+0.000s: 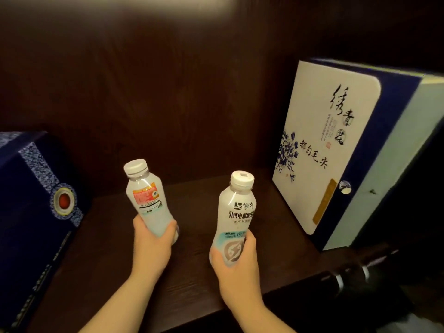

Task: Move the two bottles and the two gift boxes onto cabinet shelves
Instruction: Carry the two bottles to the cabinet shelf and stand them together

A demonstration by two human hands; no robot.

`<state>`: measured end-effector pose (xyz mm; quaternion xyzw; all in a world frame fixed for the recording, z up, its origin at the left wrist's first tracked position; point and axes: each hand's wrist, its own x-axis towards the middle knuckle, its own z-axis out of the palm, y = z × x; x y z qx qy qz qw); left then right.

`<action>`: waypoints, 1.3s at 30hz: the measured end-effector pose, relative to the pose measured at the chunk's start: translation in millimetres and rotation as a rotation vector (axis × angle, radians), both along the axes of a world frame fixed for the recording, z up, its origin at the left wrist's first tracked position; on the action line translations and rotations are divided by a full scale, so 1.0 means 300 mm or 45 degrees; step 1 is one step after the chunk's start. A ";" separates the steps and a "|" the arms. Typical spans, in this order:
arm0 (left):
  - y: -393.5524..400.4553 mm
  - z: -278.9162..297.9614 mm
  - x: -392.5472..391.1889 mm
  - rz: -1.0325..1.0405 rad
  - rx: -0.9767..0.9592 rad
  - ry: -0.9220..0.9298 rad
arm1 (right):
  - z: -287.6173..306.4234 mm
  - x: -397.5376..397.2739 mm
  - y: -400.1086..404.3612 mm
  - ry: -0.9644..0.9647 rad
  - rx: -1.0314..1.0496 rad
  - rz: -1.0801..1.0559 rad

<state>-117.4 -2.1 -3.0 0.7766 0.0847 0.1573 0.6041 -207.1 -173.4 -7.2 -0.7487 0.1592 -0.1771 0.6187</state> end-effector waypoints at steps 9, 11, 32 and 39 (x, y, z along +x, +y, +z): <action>-0.334 0.226 -0.458 -0.127 0.028 -0.035 | 0.213 -0.442 -0.461 -0.067 0.074 0.061; -0.432 0.275 -0.535 -0.181 0.003 -0.083 | 0.275 -0.532 -0.583 -0.110 0.027 0.068; -1.981 0.700 -1.068 -0.732 0.025 -0.351 | 0.731 -1.287 -1.981 -0.437 -0.261 -0.378; -2.359 0.648 -0.905 -0.901 -0.012 -0.338 | 0.709 -1.195 -2.249 -0.386 -0.322 -0.491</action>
